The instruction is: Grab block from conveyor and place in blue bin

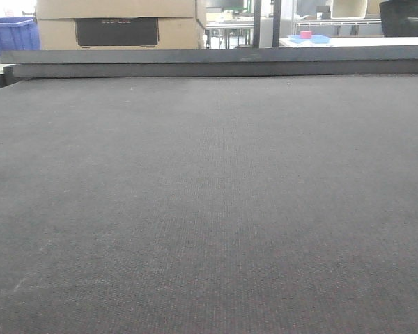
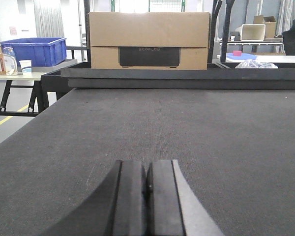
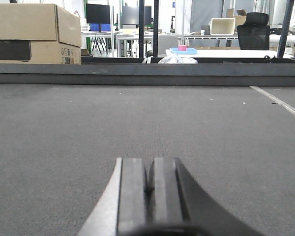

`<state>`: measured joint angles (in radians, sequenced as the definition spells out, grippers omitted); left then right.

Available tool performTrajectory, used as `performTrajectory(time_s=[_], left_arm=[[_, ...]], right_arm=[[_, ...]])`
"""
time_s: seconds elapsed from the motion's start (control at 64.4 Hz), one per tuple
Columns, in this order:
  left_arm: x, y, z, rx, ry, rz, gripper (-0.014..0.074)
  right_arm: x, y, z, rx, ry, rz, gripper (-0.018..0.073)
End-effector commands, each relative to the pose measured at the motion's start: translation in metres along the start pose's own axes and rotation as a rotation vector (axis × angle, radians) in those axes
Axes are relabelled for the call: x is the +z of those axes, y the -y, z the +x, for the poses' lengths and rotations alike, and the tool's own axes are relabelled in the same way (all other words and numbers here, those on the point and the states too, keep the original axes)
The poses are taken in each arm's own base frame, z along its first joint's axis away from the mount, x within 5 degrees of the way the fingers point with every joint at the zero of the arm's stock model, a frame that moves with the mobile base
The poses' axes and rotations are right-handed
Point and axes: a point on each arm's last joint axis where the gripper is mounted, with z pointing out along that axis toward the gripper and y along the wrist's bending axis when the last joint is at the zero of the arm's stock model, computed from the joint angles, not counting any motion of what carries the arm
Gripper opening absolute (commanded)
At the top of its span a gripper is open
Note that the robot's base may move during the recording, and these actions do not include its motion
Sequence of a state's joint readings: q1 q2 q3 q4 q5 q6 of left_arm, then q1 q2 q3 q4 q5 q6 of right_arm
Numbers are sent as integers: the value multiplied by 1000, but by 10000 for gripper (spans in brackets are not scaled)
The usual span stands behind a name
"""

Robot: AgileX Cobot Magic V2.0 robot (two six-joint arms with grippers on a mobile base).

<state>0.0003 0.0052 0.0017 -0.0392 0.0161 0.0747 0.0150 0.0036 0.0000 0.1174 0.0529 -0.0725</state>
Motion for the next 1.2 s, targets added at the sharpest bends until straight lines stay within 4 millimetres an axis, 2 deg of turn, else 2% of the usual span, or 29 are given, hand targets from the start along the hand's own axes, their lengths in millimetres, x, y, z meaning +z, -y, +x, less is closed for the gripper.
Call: performTrajectory(time_s=[0.0,0.559,0.916,1.025,1.087,1.181], left_arm=[[-1,0,-2,-11,23,-5,-111],[-1,-1,-5,-11,47,-7,-111],[-1,-1,-7,-11,75,-9,-111],[-1,-2,-12,-82,132,-16,-111],[-2,-3,-17,-97,179,-22,-111],[-8,-4,-50,-97,262,-18,-111]], right_arm=[[0,0,-2,-8,27,4,-154],[0,0,-2,-8,27,4,-154],[-1,1,-12,-8,128,11,-154],[-2,1,-20,-8,203,16,-154],[-6,0,-39,-8,247,12,-154],[-17,-2,-76,-8,306,2,-154]])
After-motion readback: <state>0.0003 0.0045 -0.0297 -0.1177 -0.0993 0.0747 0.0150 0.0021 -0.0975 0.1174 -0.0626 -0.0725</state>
